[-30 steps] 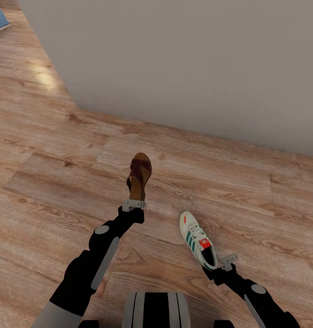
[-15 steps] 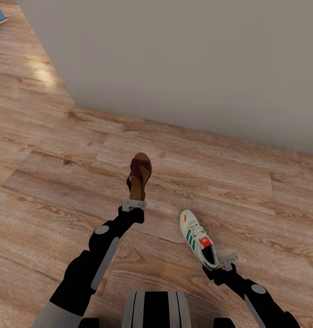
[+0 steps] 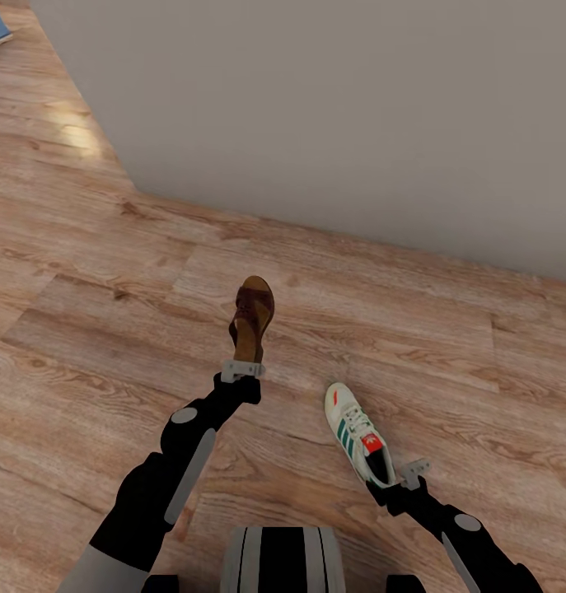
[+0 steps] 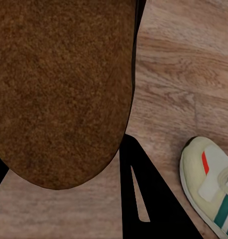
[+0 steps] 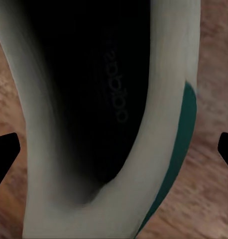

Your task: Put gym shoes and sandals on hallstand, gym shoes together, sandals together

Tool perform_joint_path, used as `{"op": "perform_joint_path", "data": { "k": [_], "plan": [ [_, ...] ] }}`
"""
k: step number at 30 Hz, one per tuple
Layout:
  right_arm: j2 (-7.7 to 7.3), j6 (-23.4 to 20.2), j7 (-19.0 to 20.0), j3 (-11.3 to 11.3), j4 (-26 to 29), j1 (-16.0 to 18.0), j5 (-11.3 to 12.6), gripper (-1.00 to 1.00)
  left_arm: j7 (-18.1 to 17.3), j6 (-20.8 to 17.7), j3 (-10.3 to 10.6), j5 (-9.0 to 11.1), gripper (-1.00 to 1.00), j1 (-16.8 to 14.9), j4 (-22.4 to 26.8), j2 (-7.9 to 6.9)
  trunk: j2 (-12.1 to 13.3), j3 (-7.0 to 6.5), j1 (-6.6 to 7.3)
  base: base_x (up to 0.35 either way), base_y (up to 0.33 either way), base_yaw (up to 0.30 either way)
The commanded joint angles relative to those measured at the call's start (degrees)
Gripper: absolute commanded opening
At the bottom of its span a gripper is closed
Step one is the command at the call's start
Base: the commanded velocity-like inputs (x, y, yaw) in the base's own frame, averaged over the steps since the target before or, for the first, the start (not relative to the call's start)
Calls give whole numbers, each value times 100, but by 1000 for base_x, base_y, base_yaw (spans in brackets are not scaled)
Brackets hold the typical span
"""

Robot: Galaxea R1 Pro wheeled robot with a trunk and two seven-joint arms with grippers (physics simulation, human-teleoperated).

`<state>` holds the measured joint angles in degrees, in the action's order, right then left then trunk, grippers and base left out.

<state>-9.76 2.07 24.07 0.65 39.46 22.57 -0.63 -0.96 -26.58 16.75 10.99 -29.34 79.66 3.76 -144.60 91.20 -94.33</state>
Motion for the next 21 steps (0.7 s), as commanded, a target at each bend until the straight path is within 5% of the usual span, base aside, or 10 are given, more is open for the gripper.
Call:
{"op": "perform_joint_path", "data": {
  "k": [1, 4, 5, 21],
  "plan": [
    [-4, 22, 10, 6, -3, 2, -7, 100, -10, -31, -5, 17, -100, -2, 6, 2, -1, 3, 1, 27, 0, 0],
    [-2, 22, 10, 5, -7, 2, -7, 100, -10, -31, -5, 17, -100, -2, 6, 2, -1, 3, 1, 12, 0, 0],
    [-3, 22, 10, 5, -8, 2, -7, -100, -10, -31, -5, 17, -100, -2, 7, 2, -1, 3, 1, 5, 0, 0],
    [-4, 22, 10, 8, -9, 2, -7, -100, -10, -31, -5, 17, -100, -2, 9, 2, -1, 3, 1, 0, 0, 0]
  ]
}}
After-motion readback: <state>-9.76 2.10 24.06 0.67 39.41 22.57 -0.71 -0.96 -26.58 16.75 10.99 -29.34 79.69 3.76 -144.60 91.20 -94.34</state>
